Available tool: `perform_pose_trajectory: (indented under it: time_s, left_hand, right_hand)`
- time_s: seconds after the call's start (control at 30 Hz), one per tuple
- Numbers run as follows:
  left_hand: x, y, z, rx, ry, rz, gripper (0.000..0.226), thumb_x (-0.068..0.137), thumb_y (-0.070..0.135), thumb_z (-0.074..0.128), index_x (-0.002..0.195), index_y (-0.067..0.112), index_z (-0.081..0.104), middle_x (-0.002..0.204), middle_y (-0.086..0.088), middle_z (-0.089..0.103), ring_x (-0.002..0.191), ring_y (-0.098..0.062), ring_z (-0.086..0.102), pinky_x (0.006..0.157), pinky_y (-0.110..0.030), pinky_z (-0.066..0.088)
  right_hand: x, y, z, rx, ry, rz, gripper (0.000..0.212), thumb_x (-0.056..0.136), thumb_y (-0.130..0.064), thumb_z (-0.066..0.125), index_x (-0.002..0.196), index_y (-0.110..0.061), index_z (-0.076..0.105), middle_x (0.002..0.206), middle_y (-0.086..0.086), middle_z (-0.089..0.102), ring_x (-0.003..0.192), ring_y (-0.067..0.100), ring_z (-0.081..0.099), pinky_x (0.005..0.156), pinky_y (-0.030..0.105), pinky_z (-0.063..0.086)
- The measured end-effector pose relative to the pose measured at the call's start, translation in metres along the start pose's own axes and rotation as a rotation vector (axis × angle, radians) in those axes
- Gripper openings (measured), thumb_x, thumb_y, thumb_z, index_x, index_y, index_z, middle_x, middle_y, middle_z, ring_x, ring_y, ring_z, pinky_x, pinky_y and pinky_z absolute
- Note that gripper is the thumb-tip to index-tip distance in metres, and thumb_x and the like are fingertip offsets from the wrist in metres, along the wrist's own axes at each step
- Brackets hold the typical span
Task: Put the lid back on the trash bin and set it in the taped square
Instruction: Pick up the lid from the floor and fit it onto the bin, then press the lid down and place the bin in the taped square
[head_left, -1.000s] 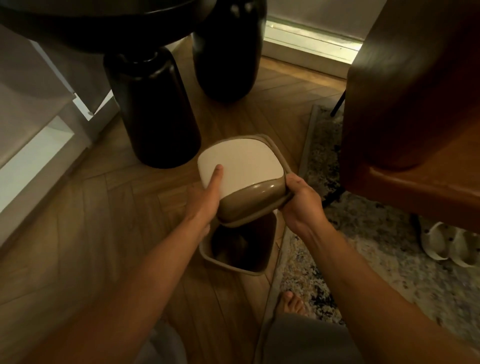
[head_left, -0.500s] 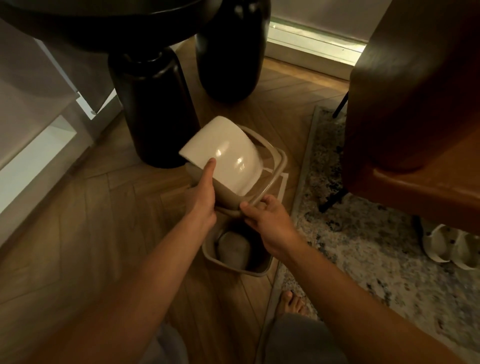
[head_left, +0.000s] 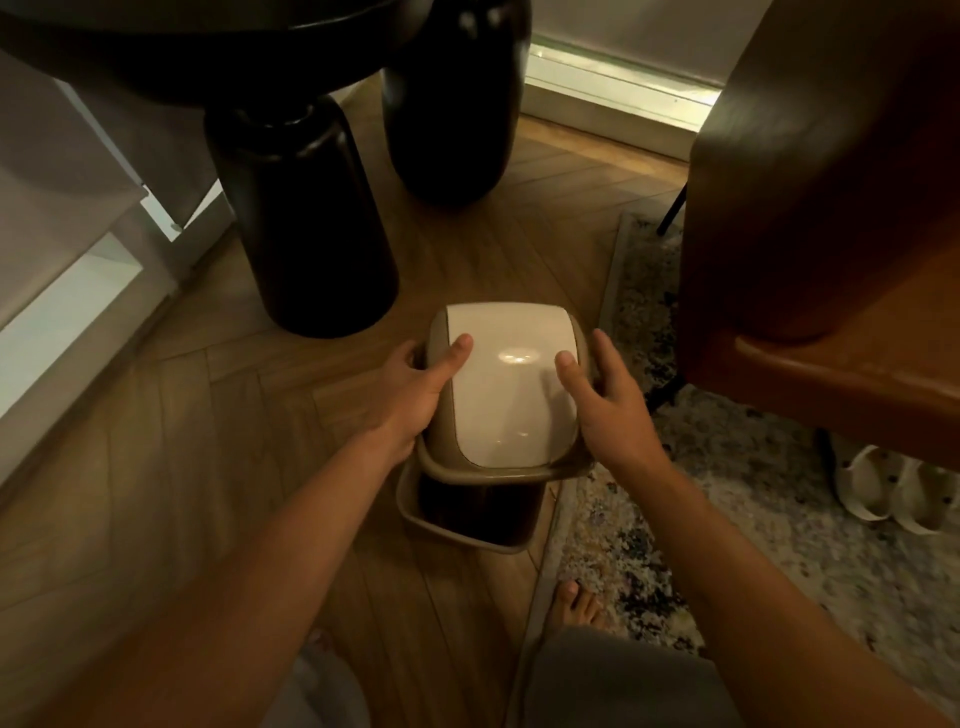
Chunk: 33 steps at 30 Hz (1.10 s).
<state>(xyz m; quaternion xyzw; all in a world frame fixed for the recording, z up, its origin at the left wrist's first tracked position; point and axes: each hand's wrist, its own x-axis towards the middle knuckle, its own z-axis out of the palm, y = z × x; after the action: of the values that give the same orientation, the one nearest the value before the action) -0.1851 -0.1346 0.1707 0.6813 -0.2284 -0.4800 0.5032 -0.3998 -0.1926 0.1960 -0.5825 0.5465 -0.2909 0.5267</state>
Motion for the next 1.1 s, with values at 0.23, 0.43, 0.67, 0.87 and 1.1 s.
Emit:
perform_pose_trajectory:
  time_s: [0.23, 0.43, 0.67, 0.87, 1.1]
  left_hand:
    - [0.000, -0.012, 0.000, 0.114, -0.036, 0.096, 0.124, 0.053, 0.080, 0.078, 0.153, 0.025, 0.029, 0.140, 0.005, 0.051, 0.128, -0.022, 0.056, 0.103, -0.043, 0.052]
    - [0.009, -0.023, -0.013, 0.292, -0.046, 0.146, 0.118, 0.056, 0.101, 0.053, 0.149, 0.030, 0.041, 0.161, 0.000, 0.034, 0.140, -0.026, 0.047, 0.111, -0.054, 0.046]
    - [0.017, -0.042, -0.016, 0.331, -0.116, 0.074, 0.115, 0.063, 0.099, 0.042, 0.154, 0.031, 0.029, 0.152, -0.003, 0.047, 0.133, -0.027, 0.053, 0.107, -0.053, 0.048]
    - [0.028, -0.066, -0.025, 0.298, -0.232, -0.067, 0.068, 0.097, 0.061, 0.051, 0.158, 0.041, 0.028, 0.156, 0.001, 0.047, 0.141, -0.025, 0.047, 0.115, -0.052, 0.041]
    - [0.026, -0.077, -0.029, 0.411, -0.343, -0.089, 0.063, 0.104, 0.046, 0.049, 0.161, 0.037, 0.024, 0.161, 0.000, 0.039, 0.146, -0.024, 0.041, 0.110, -0.037, 0.038]
  right_hand:
    - [0.001, 0.011, -0.001, -0.072, -0.011, -0.127, 0.069, 0.096, -0.049, 0.070, 0.157, -0.032, 0.044, 0.138, -0.018, 0.062, 0.121, -0.005, 0.061, 0.097, 0.031, 0.058]
    - [0.002, 0.026, 0.007, -0.078, -0.094, -0.136, 0.086, 0.094, -0.051, 0.071, 0.165, -0.038, 0.024, 0.158, -0.012, 0.048, 0.140, 0.009, 0.051, 0.109, 0.037, 0.053]
    - [0.005, 0.056, 0.026, -0.078, -0.125, -0.039, 0.078, 0.103, -0.040, 0.063, 0.166, -0.036, 0.018, 0.158, -0.011, 0.048, 0.139, 0.011, 0.051, 0.111, 0.035, 0.050]
    - [0.009, 0.080, 0.028, -0.149, -0.207, 0.016, 0.077, 0.105, -0.035, 0.061, 0.167, -0.032, 0.015, 0.161, -0.008, 0.045, 0.144, 0.014, 0.046, 0.117, 0.037, 0.044]
    - [0.010, 0.100, 0.023, -0.192, -0.288, 0.051, 0.087, 0.103, -0.033, 0.064, 0.167, -0.030, 0.006, 0.163, -0.005, 0.039, 0.147, 0.017, 0.042, 0.120, 0.042, 0.041]
